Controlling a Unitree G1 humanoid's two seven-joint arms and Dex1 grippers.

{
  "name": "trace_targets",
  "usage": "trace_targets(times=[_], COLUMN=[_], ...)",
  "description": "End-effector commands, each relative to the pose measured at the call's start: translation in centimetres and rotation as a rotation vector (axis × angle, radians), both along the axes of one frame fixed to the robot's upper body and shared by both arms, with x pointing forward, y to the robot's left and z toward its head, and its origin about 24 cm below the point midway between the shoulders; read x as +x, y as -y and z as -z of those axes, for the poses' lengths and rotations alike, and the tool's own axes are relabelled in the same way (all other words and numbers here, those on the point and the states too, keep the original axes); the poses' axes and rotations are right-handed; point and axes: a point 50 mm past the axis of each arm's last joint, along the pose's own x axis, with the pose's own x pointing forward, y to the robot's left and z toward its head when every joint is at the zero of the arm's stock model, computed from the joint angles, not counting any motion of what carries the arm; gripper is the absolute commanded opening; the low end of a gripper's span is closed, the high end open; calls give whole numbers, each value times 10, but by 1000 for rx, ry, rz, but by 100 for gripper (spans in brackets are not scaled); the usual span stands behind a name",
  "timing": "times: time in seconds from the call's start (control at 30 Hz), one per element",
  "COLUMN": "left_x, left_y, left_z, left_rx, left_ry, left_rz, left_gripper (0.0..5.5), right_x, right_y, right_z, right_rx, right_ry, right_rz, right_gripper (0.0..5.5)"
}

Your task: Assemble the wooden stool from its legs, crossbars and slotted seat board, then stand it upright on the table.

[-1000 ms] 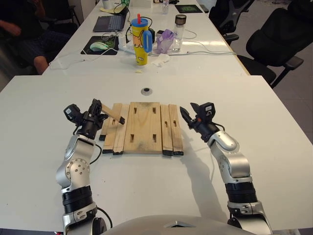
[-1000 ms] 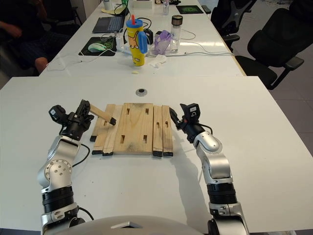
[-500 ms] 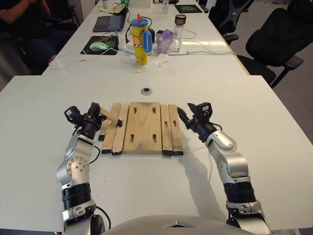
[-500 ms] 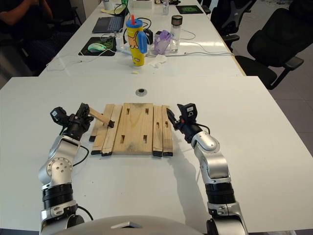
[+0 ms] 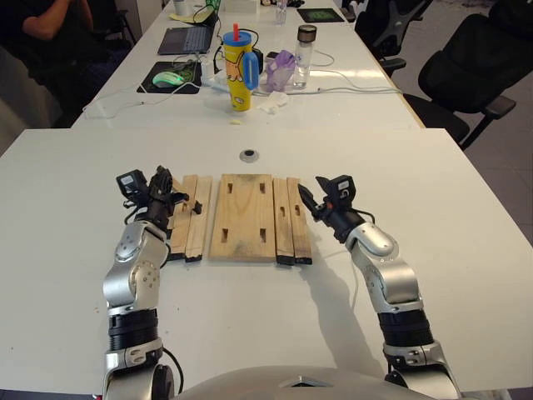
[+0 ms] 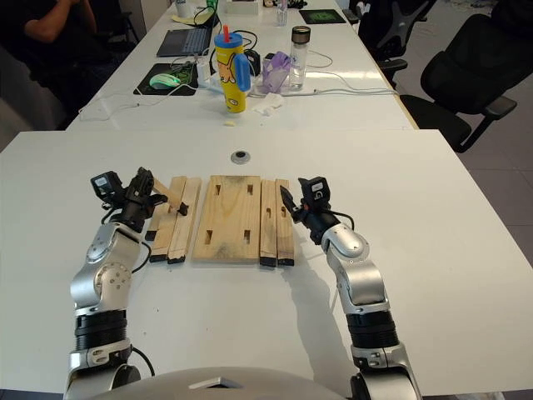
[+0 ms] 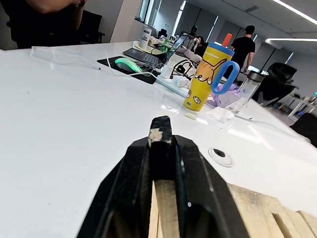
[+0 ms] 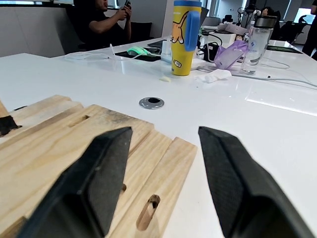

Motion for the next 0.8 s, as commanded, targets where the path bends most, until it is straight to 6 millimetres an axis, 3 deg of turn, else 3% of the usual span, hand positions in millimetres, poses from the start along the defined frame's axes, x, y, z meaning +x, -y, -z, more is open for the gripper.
trace_targets(times=[0.03, 0.47, 0.63, 0.8], left_x=[-16, -18, -28, -36], left_y=[2, 8, 11, 14], left_z=[46, 57, 73, 76], left_rx=[107, 328, 303, 261], left_ry=[-236, -234, -288, -281], left_rz=[-43, -17, 55, 97], left_gripper=[45, 45, 44, 44], right_x=[-4, -12, -14, -14], right_y=[-3, -13, -14, -14], right_z=[1, 5, 4, 4], right_rx=[-43, -99, -121, -141], right_ry=[-9, -19, -4, 8], right_rz=[4, -17, -22, -18], right_gripper=[249, 249, 249, 249])
